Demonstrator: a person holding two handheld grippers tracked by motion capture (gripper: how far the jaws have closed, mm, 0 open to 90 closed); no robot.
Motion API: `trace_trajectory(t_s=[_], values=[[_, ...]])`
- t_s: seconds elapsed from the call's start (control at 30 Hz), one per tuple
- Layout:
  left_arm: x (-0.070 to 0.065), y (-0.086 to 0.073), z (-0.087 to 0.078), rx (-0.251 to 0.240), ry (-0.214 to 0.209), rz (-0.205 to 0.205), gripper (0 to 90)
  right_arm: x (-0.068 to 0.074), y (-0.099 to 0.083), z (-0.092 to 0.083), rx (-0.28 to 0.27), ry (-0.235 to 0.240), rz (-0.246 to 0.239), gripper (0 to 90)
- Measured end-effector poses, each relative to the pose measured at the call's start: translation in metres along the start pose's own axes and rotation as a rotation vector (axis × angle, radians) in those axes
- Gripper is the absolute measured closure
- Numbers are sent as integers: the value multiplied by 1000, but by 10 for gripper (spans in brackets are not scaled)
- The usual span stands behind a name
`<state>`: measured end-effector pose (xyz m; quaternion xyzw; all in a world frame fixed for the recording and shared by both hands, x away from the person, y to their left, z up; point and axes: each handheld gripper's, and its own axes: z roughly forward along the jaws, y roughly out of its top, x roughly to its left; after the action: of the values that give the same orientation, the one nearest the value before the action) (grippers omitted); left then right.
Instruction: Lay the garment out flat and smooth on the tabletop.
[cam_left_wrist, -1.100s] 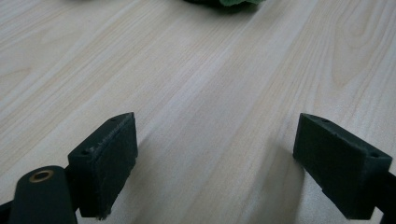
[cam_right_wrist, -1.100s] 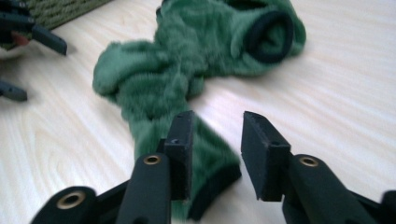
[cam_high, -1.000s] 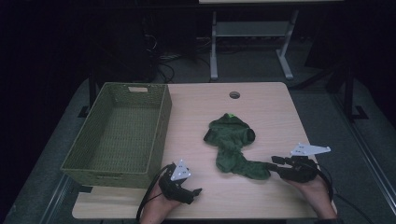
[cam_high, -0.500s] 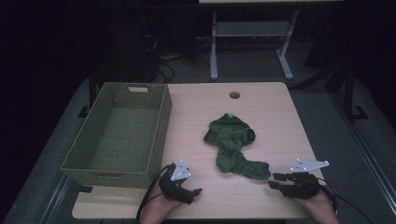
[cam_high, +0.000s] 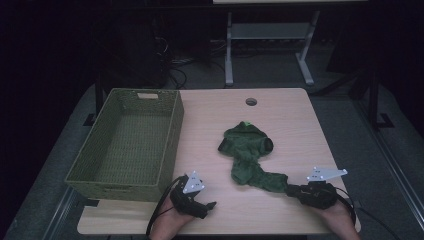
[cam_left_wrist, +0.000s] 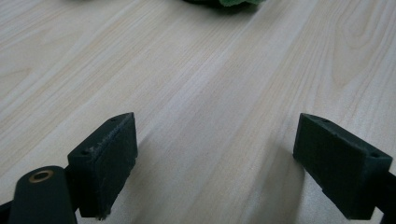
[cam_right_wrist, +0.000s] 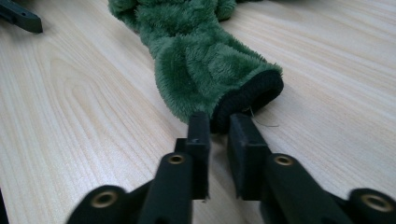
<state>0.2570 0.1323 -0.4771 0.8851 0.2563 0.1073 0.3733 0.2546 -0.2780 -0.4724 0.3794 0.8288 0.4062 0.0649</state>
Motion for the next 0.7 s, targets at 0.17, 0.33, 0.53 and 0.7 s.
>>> trace_trajectory(t_s=[0.17,0.33,0.53,0.7], values=[[0,0,0,-1,0,0,131,-2,0,-1,-15,9,-1,834],[0,0,0,-1,-1,-1,131,-2,3,-4,-32,4,6,843],[0,0,1,-3,-1,1,130,2,11,-12,-77,4,-13,855],[0,0,1,-3,-1,1,130,4,20,-14,-106,7,-37,858]])
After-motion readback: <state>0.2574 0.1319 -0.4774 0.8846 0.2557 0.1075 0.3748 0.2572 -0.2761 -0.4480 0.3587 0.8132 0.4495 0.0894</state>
